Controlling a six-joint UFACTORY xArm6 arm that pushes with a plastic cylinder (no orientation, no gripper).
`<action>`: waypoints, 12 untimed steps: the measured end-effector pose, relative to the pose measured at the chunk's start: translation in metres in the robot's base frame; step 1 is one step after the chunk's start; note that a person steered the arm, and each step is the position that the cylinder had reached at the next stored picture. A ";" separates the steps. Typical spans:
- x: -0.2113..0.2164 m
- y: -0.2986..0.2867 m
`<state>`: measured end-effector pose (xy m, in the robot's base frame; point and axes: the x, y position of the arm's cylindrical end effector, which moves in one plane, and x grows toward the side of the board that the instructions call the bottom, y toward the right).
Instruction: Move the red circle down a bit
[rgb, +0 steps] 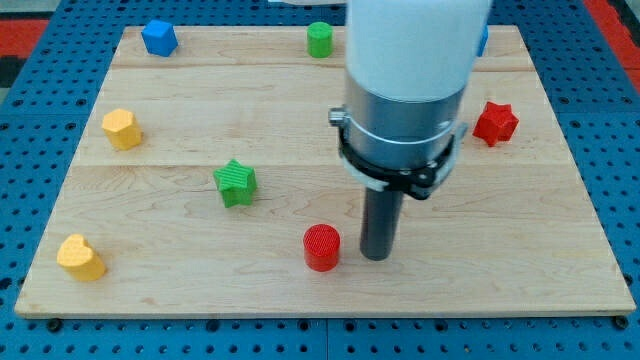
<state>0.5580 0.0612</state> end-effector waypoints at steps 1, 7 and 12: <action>-0.005 0.017; -0.031 -0.087; -0.046 -0.065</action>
<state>0.5125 -0.0036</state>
